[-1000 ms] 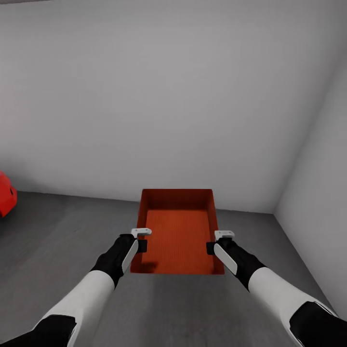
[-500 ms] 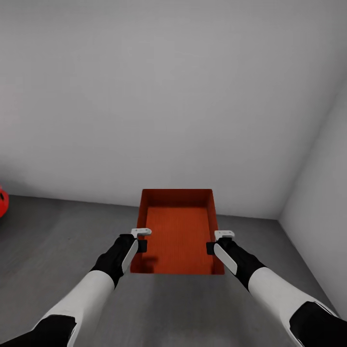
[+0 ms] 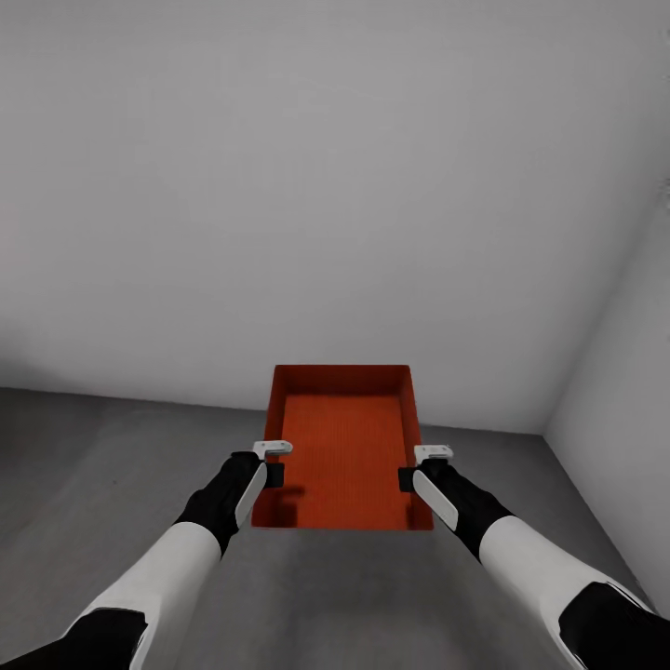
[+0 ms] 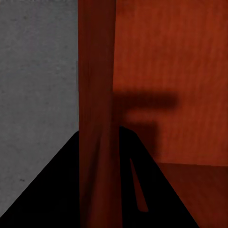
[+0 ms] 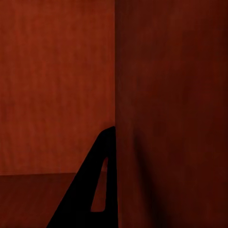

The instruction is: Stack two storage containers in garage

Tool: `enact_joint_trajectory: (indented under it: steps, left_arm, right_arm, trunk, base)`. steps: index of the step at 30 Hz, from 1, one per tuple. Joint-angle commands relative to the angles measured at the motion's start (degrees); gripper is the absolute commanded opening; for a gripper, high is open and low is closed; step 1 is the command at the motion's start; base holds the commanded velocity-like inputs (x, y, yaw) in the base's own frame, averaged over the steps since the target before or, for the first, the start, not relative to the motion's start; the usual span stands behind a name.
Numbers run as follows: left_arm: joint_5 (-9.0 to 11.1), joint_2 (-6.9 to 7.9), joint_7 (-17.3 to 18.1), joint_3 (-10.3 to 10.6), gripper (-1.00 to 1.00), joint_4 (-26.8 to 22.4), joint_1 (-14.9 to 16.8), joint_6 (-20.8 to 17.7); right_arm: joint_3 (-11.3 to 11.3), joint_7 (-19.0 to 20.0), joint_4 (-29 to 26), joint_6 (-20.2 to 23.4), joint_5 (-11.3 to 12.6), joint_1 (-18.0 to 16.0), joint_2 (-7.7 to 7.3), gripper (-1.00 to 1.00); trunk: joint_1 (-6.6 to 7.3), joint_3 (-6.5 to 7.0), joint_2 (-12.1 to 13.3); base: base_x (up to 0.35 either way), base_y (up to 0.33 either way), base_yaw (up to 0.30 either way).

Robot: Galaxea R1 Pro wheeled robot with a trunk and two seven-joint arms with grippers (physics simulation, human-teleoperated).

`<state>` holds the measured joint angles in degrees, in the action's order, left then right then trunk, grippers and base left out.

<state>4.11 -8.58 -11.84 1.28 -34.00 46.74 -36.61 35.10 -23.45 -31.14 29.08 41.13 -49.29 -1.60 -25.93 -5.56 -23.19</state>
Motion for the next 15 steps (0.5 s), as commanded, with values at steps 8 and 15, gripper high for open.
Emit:
enact_joint_trajectory:
  steps: [8, 15]
  left_arm:
    - [-0.15, 0.06, -0.63, 0.03, -1.0, -0.01, 0.02, -0.43]
    - [-0.16, 0.06, -0.64, 0.04, -1.0, -0.06, 0.02, -0.39]
  right_arm:
    - [-2.94, -1.07, -0.15, -1.31, -2.7, -0.11, -3.24, -1.0]
    - [-2.94, -1.07, -0.15, -1.31, -2.73, -0.11, -3.24, -1.0]
  trunk:
    - [-0.07, -0.13, -0.13]
    - [-0.07, -0.13, -0.13]
  base:
    - [0.323, 0.0, -0.221]
    - [0.311, 0.0, -0.186]
